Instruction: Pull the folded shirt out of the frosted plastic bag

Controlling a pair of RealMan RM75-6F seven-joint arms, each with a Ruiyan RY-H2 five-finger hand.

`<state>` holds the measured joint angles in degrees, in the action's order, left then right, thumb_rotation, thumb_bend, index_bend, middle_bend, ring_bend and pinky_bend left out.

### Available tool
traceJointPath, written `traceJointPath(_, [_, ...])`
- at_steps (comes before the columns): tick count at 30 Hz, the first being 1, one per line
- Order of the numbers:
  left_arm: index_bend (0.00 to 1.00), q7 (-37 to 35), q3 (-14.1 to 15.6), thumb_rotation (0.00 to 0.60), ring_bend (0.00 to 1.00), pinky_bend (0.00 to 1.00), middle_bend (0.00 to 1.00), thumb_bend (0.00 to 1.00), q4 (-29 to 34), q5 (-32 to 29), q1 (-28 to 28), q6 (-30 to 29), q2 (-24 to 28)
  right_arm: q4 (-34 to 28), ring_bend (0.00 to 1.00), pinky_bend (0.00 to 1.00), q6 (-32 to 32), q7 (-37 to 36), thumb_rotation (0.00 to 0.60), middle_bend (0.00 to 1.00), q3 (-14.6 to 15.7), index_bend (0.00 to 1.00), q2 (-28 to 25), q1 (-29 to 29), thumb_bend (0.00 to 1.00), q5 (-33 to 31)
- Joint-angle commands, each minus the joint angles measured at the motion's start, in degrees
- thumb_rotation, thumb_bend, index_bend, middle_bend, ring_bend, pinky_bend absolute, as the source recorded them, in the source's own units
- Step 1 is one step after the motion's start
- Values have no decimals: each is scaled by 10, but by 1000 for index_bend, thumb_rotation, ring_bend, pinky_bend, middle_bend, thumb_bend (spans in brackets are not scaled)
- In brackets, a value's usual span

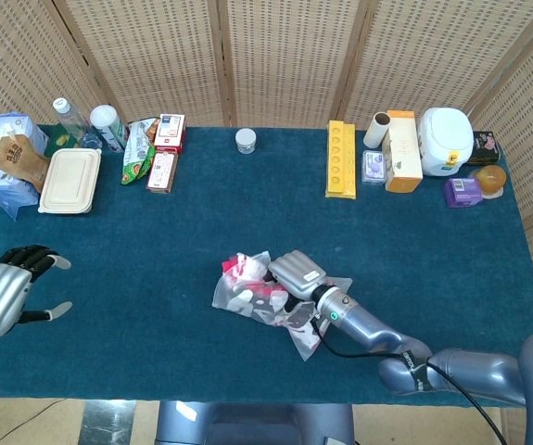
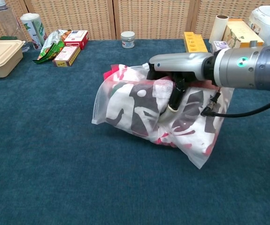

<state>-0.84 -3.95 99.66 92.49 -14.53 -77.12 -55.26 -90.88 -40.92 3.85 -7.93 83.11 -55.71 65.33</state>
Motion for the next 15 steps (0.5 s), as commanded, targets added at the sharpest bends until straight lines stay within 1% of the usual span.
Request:
traceJointPath(1, [382,14,-5,550,297,313,381,120,3,18,-24,21,5,-14,1000,985,13,-54,600,912,-5,846,-20,17,201,37])
traceJointPath(3, [382,23,-11,555,331,344,402,120,2,36,-44,32,6,-17,1000,987,21,-87,600,912,-6,845,-24,21,201,54])
traceJointPath(5, [382,34,-16,555,376,382,455,120,1,49,-62,43,7,-20,1000,987,26,-117,600,912,-8,846,-27,23,200,69])
traceJointPath(7, [388,43,-22,556,439,434,531,121,2,74,-89,60,8,-25,1000,987,28,-162,600,912,-12,846,-31,27,200,90])
traceJointPath(11, [412,36,-26,555,570,535,679,120,-7,98,-126,84,1,-28,1000,987,32,-231,600,912,-10,845,-38,30,201,137])
traceJointPath(15, [413,38,-23,564,655,616,773,120,-18,109,-150,105,-9,-30,1000,987,33,-305,600,912,-4,846,-48,29,201,180])
